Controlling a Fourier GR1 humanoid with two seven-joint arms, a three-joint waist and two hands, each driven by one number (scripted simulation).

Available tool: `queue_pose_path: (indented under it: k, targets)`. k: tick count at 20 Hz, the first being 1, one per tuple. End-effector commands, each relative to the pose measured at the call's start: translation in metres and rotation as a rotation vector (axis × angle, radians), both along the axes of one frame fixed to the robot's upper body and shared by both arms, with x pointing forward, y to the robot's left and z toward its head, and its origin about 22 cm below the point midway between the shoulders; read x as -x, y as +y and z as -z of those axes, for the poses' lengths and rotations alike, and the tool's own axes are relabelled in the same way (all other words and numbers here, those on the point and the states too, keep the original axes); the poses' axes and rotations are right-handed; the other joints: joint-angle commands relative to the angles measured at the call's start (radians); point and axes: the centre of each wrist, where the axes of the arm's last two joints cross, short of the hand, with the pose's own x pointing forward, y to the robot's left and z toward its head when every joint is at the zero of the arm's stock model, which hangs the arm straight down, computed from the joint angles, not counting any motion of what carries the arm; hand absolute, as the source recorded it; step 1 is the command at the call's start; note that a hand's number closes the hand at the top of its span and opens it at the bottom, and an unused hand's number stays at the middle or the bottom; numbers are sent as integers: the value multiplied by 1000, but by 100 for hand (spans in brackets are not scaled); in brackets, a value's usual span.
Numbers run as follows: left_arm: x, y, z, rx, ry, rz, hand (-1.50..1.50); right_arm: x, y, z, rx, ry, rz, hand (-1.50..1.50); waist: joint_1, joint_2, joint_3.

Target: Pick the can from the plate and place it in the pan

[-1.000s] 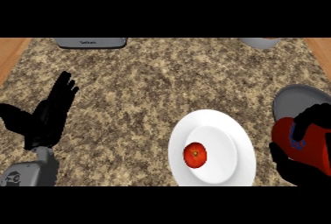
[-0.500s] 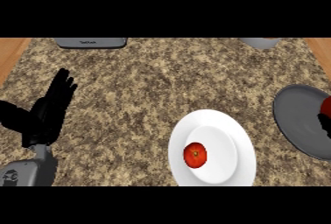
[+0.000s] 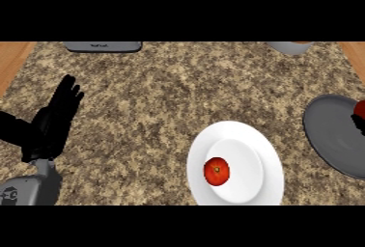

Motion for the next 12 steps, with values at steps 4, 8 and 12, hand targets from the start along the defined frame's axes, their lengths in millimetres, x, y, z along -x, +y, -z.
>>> queue_pose_path:
  k: [4,8,12]
  targets:
    - [-12,1,-7,18,-2,1,0,-39,-12,55,4,52,-62,150,2,1,0]
    - [-11,-20,-3,5,-7,-5,0,-36,-30,79,-40,177,41,150,2,2,0]
    - [4,-8,-2,3,-4,18,0,-38,-35,101,-214,253,131,-150,14,2,1]
